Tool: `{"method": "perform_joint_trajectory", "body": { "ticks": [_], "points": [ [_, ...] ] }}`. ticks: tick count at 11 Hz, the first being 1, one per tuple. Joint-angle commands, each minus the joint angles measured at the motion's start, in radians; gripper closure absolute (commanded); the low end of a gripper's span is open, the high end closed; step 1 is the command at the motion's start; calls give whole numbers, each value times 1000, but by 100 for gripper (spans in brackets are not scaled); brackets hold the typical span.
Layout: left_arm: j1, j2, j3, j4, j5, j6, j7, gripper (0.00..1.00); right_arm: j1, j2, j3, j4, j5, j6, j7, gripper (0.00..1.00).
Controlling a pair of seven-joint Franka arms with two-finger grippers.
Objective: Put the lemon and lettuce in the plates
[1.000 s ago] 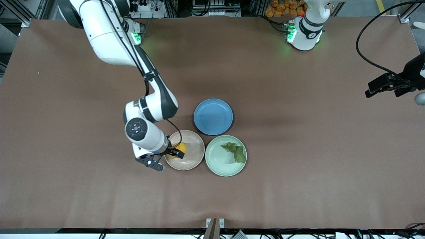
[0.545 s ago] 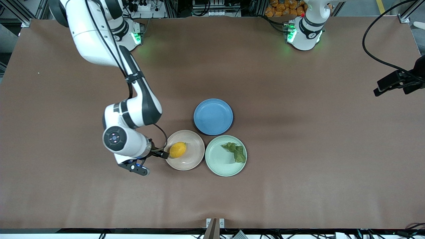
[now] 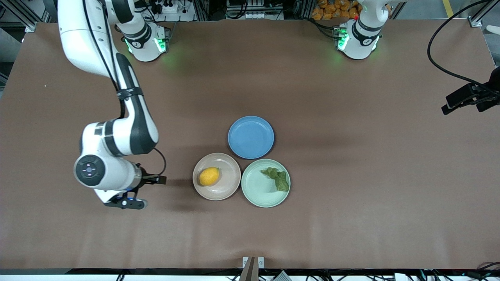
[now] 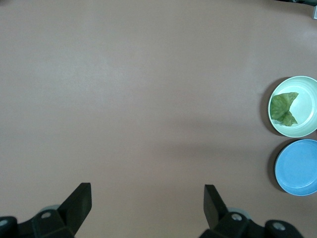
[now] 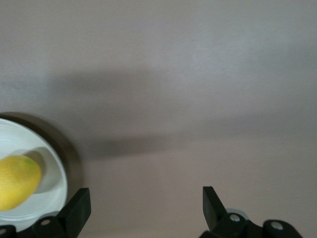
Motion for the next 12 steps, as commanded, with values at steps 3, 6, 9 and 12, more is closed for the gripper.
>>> {"method": "perform_joint_trajectory", "body": {
  "ticks": [3, 6, 9, 12],
  "points": [
    [-4, -4, -12, 1, 16, -1, -3, 0, -96, -78, -20, -15, -10, -117, -178, 0],
    [-4, 3, -9, 1, 27, -3, -6, 0, -142, -131, -21, -17, -15, -159, -186, 0],
    [-10, 3, -15, -6, 73, -18, -9, 0, -142, -192, -41, -17, -51, -180, -186, 0],
    [-7, 1, -27, -8, 91, -41, -10, 0, -142, -262, -40, -17, -119, -213, -189, 0]
  ]
}}
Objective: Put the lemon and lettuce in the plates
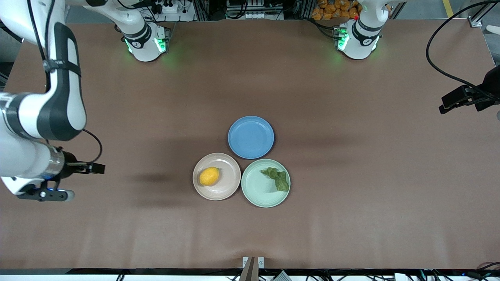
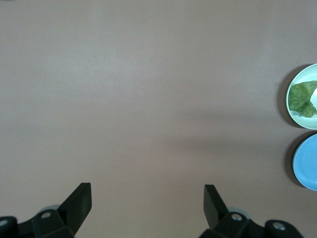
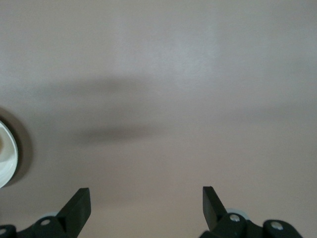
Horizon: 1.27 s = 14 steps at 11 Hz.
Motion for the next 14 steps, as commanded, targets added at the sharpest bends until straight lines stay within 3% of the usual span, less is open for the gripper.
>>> {"method": "perform_joint_trajectory", "body": {
  "ticks": [1, 9, 14],
  "points": [
    [-3, -7, -16, 2, 35, -14, -13, 0, -2, -93, 8, -20, -42, -52, -5, 0],
    [3, -18, -32, 6, 47, -20, -13, 0, -74, -258, 6, -22, -44, -187, -136, 0],
    [-7, -9, -33, 9, 42, -16, -16, 0, -120, -314, 5, -22, -45, -247, -227, 0]
  ]
}}
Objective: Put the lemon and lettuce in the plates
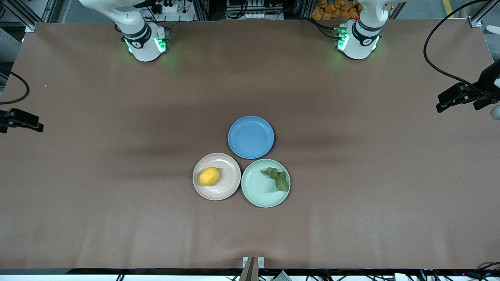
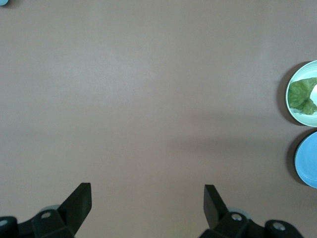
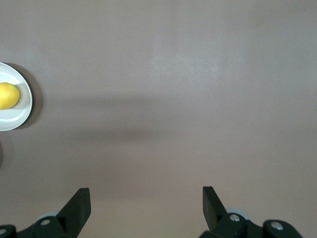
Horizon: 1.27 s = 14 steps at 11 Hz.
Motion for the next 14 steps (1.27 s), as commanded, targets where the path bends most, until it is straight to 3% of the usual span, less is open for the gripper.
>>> {"method": "perform_joint_trajectory", "body": {
  "ticks": [1, 6, 10, 14],
  "points": [
    [-5, -2, -13, 5, 21, -7, -16, 0, -14, -45, 12, -22, -14, -38, -19, 0],
    [1, -3, -16, 2, 24, -7, -16, 0, -7, -90, 15, -53, -37, -73, -10, 0],
    [4, -2, -16, 2, 24, -5, -15, 0, -2, -197, 17, -218, -37, 34, 18, 0],
    [6, 3, -16, 2, 24, 4, -6, 0, -2, -226, 18, -237, -38, 43, 29, 0]
  ]
}}
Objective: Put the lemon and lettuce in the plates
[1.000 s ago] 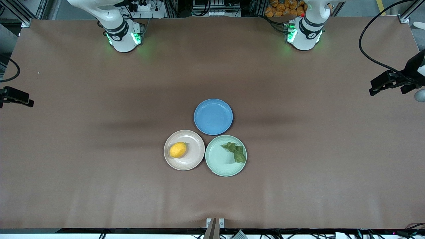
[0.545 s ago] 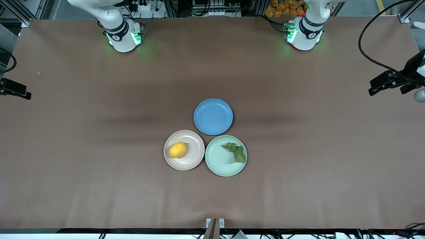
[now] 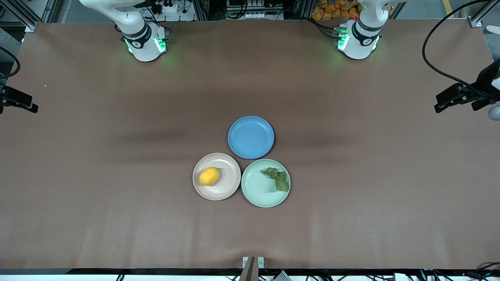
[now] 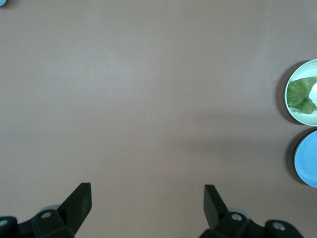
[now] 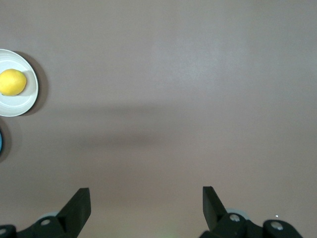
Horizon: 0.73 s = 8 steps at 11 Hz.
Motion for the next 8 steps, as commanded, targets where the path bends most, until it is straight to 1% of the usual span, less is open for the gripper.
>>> {"method": "perform_joint_trajectory", "body": {
  "ticks": [1, 4, 7, 8],
  "points": [
    [6, 1, -8, 2, 24, 2, -3, 0, 4, -59, 13, -58, -20, 28, 23, 0],
    [6, 10, -5, 4, 24, 2, -3, 0, 4, -65, 10, -50, -20, 26, 43, 0],
    [6, 10, -5, 4, 24, 2, -4, 0, 12, -65, 23, -44, -20, -23, 144, 0],
    [4, 10, -4, 4, 24, 2, -10, 0, 22, -62, 23, -42, -20, -11, 144, 0]
  ]
}}
